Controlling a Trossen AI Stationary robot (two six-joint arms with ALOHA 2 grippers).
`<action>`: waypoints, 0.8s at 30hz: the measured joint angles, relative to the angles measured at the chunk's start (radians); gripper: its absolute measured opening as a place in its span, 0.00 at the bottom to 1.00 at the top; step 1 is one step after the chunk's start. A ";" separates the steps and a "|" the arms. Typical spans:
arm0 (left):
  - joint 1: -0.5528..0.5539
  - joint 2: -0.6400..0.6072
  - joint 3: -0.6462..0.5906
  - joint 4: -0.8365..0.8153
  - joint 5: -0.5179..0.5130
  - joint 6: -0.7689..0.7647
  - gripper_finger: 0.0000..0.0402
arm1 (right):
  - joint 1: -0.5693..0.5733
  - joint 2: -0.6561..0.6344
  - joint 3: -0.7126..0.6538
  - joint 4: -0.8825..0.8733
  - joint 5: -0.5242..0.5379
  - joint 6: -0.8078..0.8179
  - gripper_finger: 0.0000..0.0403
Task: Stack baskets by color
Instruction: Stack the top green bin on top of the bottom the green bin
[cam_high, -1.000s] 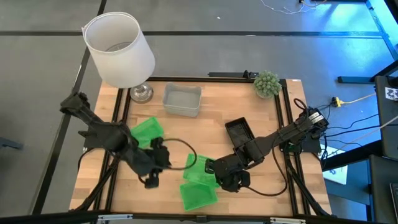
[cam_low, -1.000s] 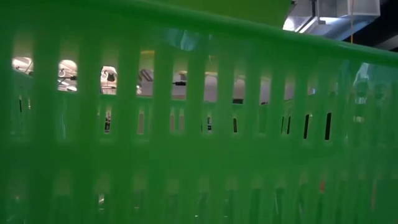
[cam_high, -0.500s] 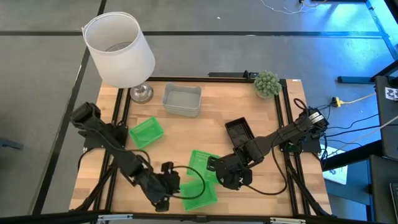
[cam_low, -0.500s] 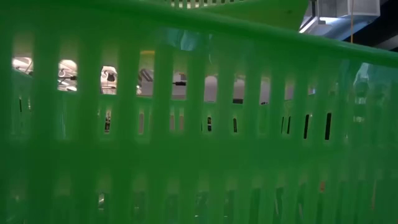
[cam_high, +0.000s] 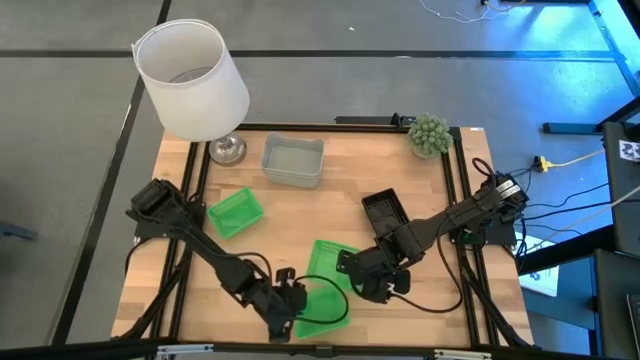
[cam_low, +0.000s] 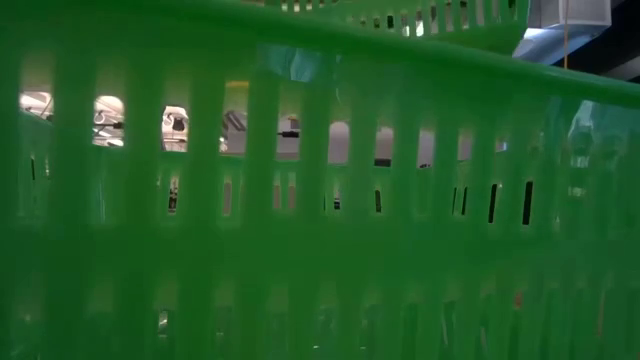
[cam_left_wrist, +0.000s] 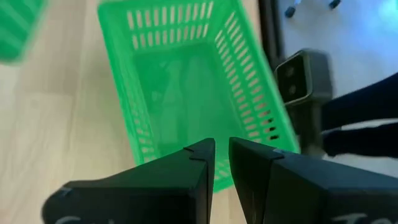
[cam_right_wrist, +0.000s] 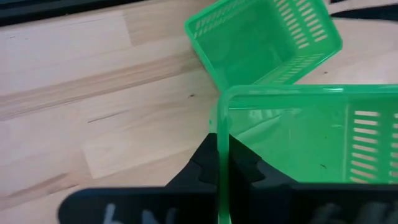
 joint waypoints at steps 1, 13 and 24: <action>0.004 0.011 0.000 0.000 0.012 0.001 0.10 | 0.000 0.000 0.000 -0.001 0.000 0.000 0.00; 0.038 0.065 0.000 -0.001 0.019 -0.010 0.10 | 0.000 0.000 0.000 -0.017 0.000 -0.002 0.00; 0.090 0.069 0.000 -0.087 -0.011 -0.010 0.10 | 0.000 0.000 0.000 -0.019 0.004 0.001 0.00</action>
